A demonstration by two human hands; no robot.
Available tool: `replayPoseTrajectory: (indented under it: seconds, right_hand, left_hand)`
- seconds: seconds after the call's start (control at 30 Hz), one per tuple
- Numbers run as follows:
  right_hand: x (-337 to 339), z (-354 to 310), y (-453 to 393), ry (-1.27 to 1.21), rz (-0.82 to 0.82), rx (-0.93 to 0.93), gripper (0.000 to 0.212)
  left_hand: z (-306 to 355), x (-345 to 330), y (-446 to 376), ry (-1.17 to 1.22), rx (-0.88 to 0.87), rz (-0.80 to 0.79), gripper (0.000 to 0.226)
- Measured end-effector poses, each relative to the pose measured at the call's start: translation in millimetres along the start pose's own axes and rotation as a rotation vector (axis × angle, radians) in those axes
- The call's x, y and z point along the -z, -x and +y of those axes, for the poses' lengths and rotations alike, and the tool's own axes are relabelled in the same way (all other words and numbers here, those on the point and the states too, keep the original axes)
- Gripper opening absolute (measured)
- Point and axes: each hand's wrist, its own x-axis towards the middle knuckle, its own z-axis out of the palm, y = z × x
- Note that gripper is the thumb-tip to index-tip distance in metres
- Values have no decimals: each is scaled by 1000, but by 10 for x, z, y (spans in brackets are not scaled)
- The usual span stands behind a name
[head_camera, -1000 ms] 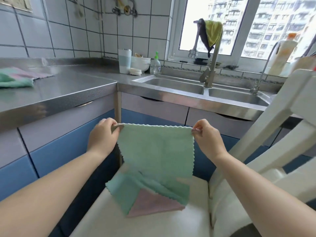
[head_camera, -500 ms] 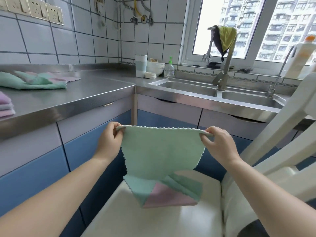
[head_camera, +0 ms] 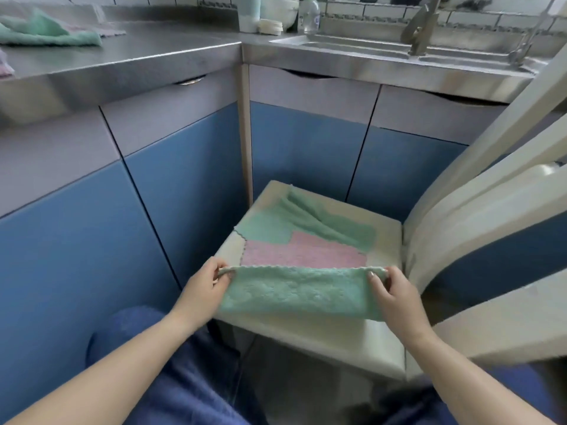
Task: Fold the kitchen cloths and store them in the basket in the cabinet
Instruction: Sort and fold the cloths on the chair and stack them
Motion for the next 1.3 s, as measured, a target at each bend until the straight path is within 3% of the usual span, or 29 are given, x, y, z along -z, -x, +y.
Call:
replayPoseTrajectory:
  seconds: [0.23, 0.47, 1.03, 1.3]
  right_hand:
    - [-101, 246, 172, 178, -184, -182, 33]
    - [-102, 160, -105, 152, -95, -136, 28]
    - [-485, 399, -596, 195, 18, -316, 30]
    - [-486, 379, -674, 229, 2, -339, 37]
  left_hand:
    - [-185, -177, 88, -95, 134, -133, 11]
    - [-123, -239, -188, -116, 122, -108, 12]
    - [-119, -498, -796, -75, 262, -72, 8]
    - [-133, -515, -877, -86, 313, -118, 27]
